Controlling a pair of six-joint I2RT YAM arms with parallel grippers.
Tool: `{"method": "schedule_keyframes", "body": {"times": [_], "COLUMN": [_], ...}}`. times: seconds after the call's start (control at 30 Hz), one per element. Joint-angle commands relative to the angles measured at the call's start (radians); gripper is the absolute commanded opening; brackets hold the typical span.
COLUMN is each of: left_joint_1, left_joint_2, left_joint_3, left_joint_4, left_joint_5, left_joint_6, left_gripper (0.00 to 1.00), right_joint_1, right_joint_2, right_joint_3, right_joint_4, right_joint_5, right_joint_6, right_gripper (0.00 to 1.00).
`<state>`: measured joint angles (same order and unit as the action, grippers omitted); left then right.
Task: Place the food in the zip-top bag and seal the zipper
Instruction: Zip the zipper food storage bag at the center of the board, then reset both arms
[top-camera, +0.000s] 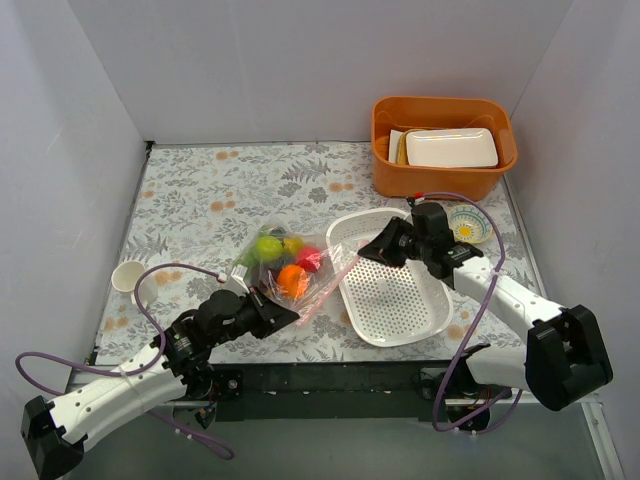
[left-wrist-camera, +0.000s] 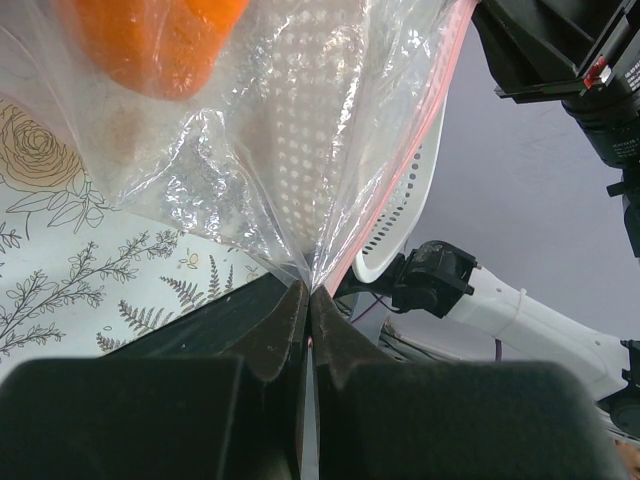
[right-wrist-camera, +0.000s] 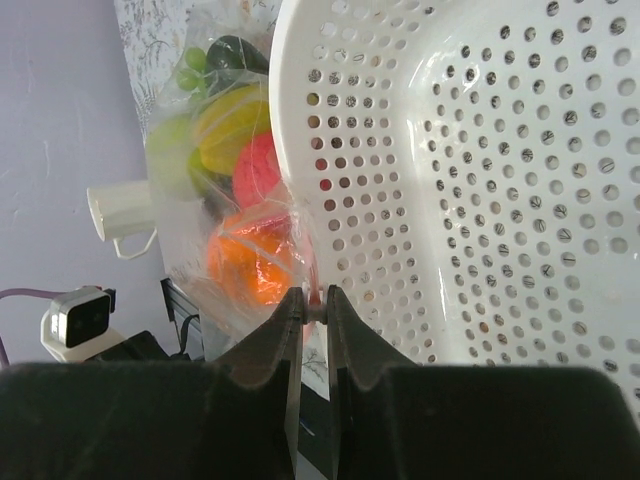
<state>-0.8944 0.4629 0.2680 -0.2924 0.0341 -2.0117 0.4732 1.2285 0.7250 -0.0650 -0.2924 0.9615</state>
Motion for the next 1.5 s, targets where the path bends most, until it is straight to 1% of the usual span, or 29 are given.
{"method": "schedule_keyframes", "body": {"times": [0.0, 0.67, 0.73, 0.77, 0.8, 0.83, 0.87, 0.9, 0.93, 0.97, 1.03, 1.1, 1.13, 1.2, 1.27, 1.3, 1.37, 1.4, 1.43, 1.47], "left_joint_1": [-0.006, -0.006, -0.005, -0.005, -0.006, -0.006, -0.006, -0.006, -0.006, -0.006, -0.006, -0.006, -0.006, -0.006, -0.005, -0.006, -0.006, -0.006, -0.006, -0.006], "left_joint_2": [-0.009, -0.009, -0.007, -0.004, 0.003, 0.011, 0.016, 0.025, 0.043, 0.052, 0.081, 0.098, 0.105, 0.128, 0.164, 0.181, 0.223, 0.279, 0.308, 0.348], "left_joint_3": [-0.018, -0.006, 0.002, 0.01, 0.017, 0.039, 0.051, 0.065, 0.079, 0.108, 0.138, 0.186, 0.2, 0.259, 0.312, 0.374, 0.44, 0.517, 0.555, 0.6], "left_joint_4": [-0.037, -0.048, -0.037, -0.03, -0.028, -0.031, -0.037, -0.048, -0.054, -0.065, -0.094, -0.131, -0.142, -0.186, -0.215, -0.256, -0.284, -0.313, -0.335, -0.364], "left_joint_5": [0.0, -0.011, -0.016, -0.017, -0.022, -0.022, -0.052, -0.056, -0.062, -0.075, -0.088, -0.112, -0.121, -0.158, -0.184, -0.2, -0.24, -0.255, -0.293, -0.319], "left_joint_6": [-0.26, -0.246, -0.233, -0.21, -0.196, -0.185, -0.156, -0.142, -0.128, -0.115, -0.078, -0.039, -0.027, 0.005, 0.073, 0.089, 0.187, 0.221, 0.282, 0.298], "left_gripper": [0.0, 0.0, 0.0, 0.0, 0.2, 0.32, 0.47, 0.68, 0.78, 0.84, 0.94, 0.98, 0.98, 0.98, 0.98, 0.98, 0.98, 0.98, 0.98, 0.98], "right_joint_1": [-0.042, -0.094, -0.094, -0.097, -0.097, -0.096, -0.096, -0.096, -0.096, -0.097, -0.097, -0.099, -0.1, -0.104, -0.11, -0.113, -0.122, -0.126, -0.133, -0.146], "right_joint_2": [0.003, 0.034, 0.031, 0.029, 0.026, 0.025, 0.022, 0.019, 0.013, 0.008, -0.009, -0.023, -0.038, -0.061, -0.072, -0.08, -0.086, -0.087, -0.087, -0.087], "right_joint_3": [0.054, 0.068, 0.071, 0.073, 0.082, 0.088, 0.097, 0.117, 0.128, 0.137, 0.166, 0.182, 0.192, 0.2, 0.211, 0.214, 0.224, 0.226, 0.228, 0.232], "right_joint_4": [0.011, 0.017, 0.025, 0.028, 0.027, 0.01, -0.005, -0.027, -0.074, -0.097, -0.169, -0.209, -0.248, -0.274, -0.315, -0.329, -0.37, -0.383, -0.404, -0.412], "right_joint_5": [0.036, 0.024, 0.013, 0.007, 0.004, 0.006, 0.012, 0.022, 0.053, 0.07, 0.131, 0.176, 0.218, 0.255, 0.32, 0.338, 0.392, 0.406, 0.423, 0.424], "right_joint_6": [-0.036, -0.064, -0.082, -0.093, -0.115, -0.128, -0.145, -0.165, -0.197, -0.217, -0.266, -0.291, -0.302, -0.336, -0.369, -0.38, -0.405, -0.426, -0.437, -0.449], "right_gripper": [0.11, 0.11, 0.15, 0.22, 0.26, 0.31, 0.4, 0.44, 0.47, 0.52, 0.56, 0.6, 0.61, 0.65, 0.69, 0.7, 0.75, 0.76, 0.78, 0.8]}}
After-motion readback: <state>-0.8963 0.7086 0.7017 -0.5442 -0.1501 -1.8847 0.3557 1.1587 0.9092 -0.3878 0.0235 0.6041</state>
